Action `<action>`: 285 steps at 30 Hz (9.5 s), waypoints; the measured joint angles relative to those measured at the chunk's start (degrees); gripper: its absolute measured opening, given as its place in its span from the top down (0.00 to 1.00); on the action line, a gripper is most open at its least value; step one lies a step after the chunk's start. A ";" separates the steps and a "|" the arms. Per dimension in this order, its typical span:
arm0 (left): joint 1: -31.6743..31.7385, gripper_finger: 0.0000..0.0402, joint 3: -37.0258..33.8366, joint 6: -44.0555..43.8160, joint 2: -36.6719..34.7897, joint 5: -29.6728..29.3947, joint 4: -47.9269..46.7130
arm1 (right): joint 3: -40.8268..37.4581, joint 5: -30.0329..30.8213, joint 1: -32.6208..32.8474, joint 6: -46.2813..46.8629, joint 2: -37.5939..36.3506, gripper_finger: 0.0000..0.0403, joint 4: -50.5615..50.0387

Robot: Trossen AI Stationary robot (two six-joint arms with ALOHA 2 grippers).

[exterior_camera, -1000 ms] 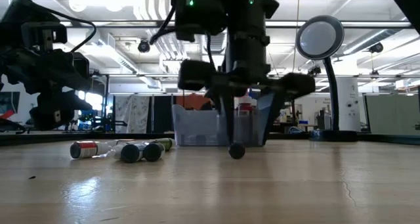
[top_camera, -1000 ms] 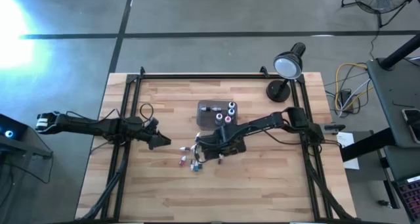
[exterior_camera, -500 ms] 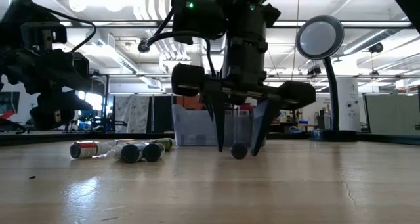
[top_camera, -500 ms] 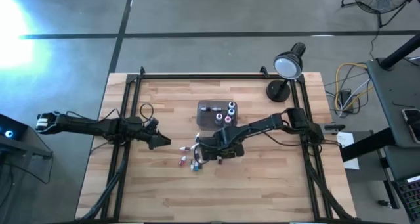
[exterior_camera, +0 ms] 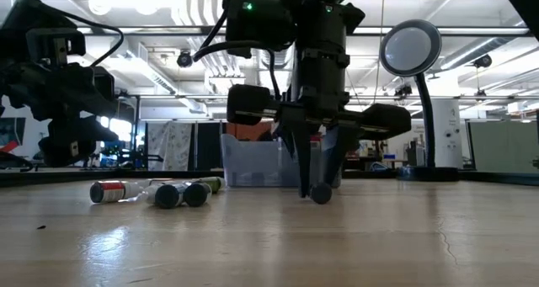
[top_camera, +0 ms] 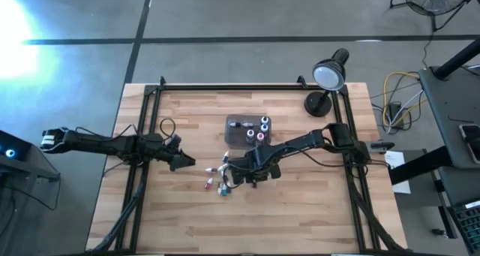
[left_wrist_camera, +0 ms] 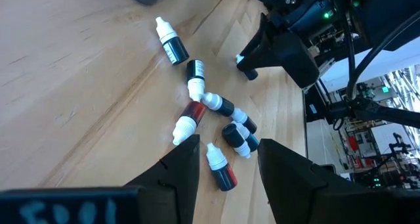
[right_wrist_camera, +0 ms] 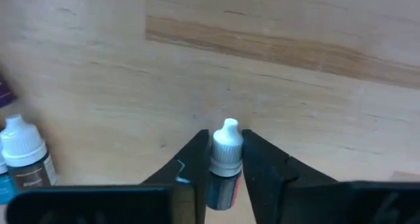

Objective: Pick & Place food coloring
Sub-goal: Put the small red food coloring bottle into the bin, then put the small violet food coloring bottle into the bin, then put the small red food coloring bottle into the bin, then put the small light green food coloring bottle into the bin

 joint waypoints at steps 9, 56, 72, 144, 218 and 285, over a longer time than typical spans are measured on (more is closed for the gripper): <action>0.00 0.67 0.00 -0.43 -0.01 0.00 -0.02 | 6.11 14.60 -1.23 -7.38 -3.35 0.87 0.39; -2.45 0.67 17.54 46.83 33.95 -3.84 2.82 | 3.63 22.64 7.53 -41.97 -12.59 0.38 -20.98; -5.43 0.67 21.59 48.39 50.18 -5.42 6.73 | -0.79 24.34 7.50 -43.22 -12.59 0.39 -23.09; -8.83 0.57 47.06 -13.40 56.13 -0.62 -31.73 | -31.14 34.10 -0.83 -30.62 -41.97 0.48 -9.76; 12.80 0.57 61.54 28.20 54.89 -10.96 -30.28 | -32.11 40.42 -1.44 -32.10 -42.88 0.48 -9.43; -10.90 0.86 44.92 27.56 66.56 -21.03 -13.06 | -35.19 36.37 -1.46 -43.13 -42.77 0.48 -3.53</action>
